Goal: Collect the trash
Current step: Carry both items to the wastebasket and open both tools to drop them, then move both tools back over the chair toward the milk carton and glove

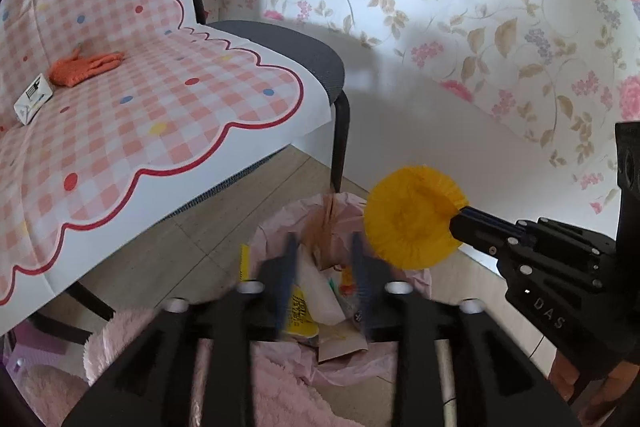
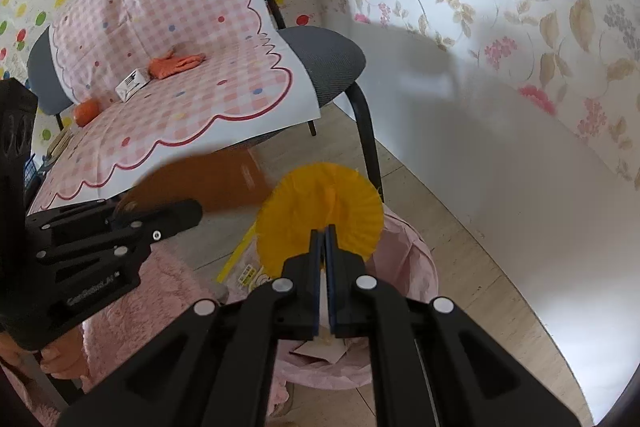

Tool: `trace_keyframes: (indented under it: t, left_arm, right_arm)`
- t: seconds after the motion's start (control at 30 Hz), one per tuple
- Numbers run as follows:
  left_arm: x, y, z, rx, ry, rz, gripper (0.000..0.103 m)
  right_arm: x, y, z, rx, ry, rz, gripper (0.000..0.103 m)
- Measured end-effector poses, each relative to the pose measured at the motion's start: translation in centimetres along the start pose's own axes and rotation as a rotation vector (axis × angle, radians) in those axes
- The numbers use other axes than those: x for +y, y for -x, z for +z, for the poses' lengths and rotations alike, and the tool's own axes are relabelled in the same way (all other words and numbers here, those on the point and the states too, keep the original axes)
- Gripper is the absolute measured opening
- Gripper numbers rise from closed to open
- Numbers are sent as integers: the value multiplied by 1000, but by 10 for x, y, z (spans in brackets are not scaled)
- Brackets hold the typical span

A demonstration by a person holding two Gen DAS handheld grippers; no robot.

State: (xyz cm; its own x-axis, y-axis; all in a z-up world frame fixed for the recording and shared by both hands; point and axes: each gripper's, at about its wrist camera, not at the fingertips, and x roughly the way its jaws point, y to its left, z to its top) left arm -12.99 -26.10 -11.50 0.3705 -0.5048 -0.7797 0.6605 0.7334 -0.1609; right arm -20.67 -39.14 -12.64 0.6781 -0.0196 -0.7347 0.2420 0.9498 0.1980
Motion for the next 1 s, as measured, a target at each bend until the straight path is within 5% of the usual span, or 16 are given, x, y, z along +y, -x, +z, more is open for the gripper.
trace_keyframes:
  t: [0.07, 0.17, 0.8, 1.0]
  left_arm:
    - [3, 1, 3, -2, 7, -1, 44]
    - [11, 10, 5, -19, 35, 1, 46]
    - [64, 79, 6, -153, 120, 172, 48]
    - [99, 93, 2, -169, 171, 226, 50]
  right_arm:
    - [-3, -5, 0, 7, -10, -5, 7]
    - [-6, -6, -1, 9, -15, -4, 27]
    - [7, 60, 50, -179, 2, -11, 27]
    - [36, 45, 62, -153, 19, 29, 40]
